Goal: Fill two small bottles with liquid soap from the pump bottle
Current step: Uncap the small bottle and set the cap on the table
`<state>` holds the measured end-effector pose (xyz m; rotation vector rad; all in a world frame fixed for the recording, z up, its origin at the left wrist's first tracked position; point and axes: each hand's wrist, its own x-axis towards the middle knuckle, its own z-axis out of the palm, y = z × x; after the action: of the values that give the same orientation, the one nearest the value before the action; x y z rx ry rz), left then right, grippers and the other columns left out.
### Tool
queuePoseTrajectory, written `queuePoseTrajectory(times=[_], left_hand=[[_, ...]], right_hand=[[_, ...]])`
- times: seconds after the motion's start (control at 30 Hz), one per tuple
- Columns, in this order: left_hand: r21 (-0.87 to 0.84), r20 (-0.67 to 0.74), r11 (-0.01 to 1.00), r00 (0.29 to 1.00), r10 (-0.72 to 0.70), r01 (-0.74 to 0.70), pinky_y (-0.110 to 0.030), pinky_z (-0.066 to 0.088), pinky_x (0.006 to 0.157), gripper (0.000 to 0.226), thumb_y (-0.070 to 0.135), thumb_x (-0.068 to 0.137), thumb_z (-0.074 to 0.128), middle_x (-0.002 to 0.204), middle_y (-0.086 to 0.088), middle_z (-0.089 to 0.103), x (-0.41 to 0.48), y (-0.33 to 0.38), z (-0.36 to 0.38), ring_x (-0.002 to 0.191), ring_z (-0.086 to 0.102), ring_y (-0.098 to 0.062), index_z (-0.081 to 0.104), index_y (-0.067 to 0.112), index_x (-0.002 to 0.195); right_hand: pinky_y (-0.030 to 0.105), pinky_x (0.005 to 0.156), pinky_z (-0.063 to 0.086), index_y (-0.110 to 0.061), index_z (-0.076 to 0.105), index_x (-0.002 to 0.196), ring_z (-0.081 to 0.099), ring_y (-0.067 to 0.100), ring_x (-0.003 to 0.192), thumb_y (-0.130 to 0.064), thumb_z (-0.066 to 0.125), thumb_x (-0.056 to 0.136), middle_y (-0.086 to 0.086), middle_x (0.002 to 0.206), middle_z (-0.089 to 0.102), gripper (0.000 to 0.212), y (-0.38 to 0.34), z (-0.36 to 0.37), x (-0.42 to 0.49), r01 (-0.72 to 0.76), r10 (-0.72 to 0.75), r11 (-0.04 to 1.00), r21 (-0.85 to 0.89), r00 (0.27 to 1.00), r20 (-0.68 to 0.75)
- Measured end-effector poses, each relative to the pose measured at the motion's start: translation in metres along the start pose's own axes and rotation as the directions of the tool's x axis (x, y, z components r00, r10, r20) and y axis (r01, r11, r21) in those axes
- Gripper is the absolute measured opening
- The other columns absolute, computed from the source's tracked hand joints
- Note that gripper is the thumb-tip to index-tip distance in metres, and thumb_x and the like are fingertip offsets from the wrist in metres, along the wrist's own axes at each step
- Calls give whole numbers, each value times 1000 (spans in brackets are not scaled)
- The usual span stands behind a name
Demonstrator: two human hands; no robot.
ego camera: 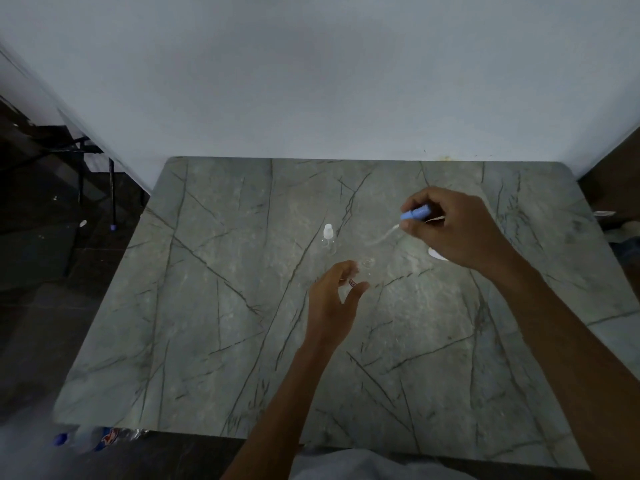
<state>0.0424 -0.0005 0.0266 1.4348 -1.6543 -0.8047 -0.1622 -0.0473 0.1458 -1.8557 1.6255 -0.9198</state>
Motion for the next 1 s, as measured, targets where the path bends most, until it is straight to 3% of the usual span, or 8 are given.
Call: queuePoseTrajectory(times=[0.07, 0.23, 0.37, 0.5, 0.57, 0.67, 0.77, 1.0], left_hand=[[-3, -23, 999, 999, -40, 40, -23, 56, 86, 30, 21, 86, 76, 105, 7, 71, -4, -5, -5, 94, 67, -6, 65, 16, 113], [-26, -50, 995, 994, -97, 96, -22, 56, 89, 30, 24, 87, 74, 109, 7, 70, -14, -13, -19, 98, 66, -3, 65, 16, 115], [-25, -36, 994, 994, -107, 106, -16, 53, 89, 31, 33, 87, 71, 109, 15, 66, -24, -9, -28, 100, 64, 4, 61, 26, 116], [-54, -37, 987, 988, -151, 149, -12, 51, 88, 36, 49, 83, 62, 105, 23, 65, -39, -5, -39, 100, 65, 3, 60, 31, 114], [-66, -40, 981, 982, -185, 182, -13, 52, 88, 36, 45, 83, 63, 107, 19, 67, -46, -6, -42, 101, 66, 3, 62, 28, 115], [-86, -15, 966, 969, -246, 243, -12, 52, 88, 33, 34, 85, 69, 110, 18, 68, -53, -9, -43, 103, 66, 3, 63, 27, 116], [-64, 9, 959, 961, -276, 276, -10, 50, 88, 34, 25, 85, 74, 110, 21, 68, -55, -12, -41, 104, 64, 6, 61, 31, 116], [-47, 47, 955, 955, -292, 294, -15, 52, 92, 35, 24, 86, 75, 114, 18, 68, -51, -19, -39, 107, 64, 4, 64, 24, 120]], right_hand=[[3, 62, 43, -19, 68, 90, 63, -2, 75, -23, 75, 80, -12, 82, 67, 13, 10, 6, 6, -71, 76, 996, 54, 993, -85], [17, 69, 51, -16, 69, 94, 65, 10, 77, -25, 74, 80, -4, 87, 70, 17, 62, 68, 25, -255, 282, 951, 177, 947, -156], [-1, 61, 38, -8, 68, 96, 60, 9, 75, -15, 73, 80, 4, 89, 69, 18, 97, 129, 37, -278, 306, 946, 169, 936, -176], [3, 63, 37, -3, 67, 97, 63, 18, 81, -7, 70, 80, 9, 92, 68, 18, 129, 173, 51, -341, 355, 933, 118, 924, -139], [3, 64, 37, -2, 66, 98, 63, 20, 83, -5, 68, 81, 10, 93, 68, 18, 141, 192, 58, -345, 353, 935, 82, 928, -120], [21, 73, 47, -1, 65, 102, 64, 23, 89, -7, 68, 83, 12, 97, 68, 21, 152, 214, 68, -343, 345, 938, 41, 935, -80], [31, 71, 51, -3, 64, 99, 63, 23, 84, -7, 69, 80, 10, 94, 67, 20, 154, 227, 77, -349, 350, 937, 20, 935, -55], [28, 67, 50, -6, 62, 95, 61, 19, 80, 0, 78, 66, 7, 91, 66, 33, 156, 239, 86, -299, 299, 954, 0, 954, -15]])
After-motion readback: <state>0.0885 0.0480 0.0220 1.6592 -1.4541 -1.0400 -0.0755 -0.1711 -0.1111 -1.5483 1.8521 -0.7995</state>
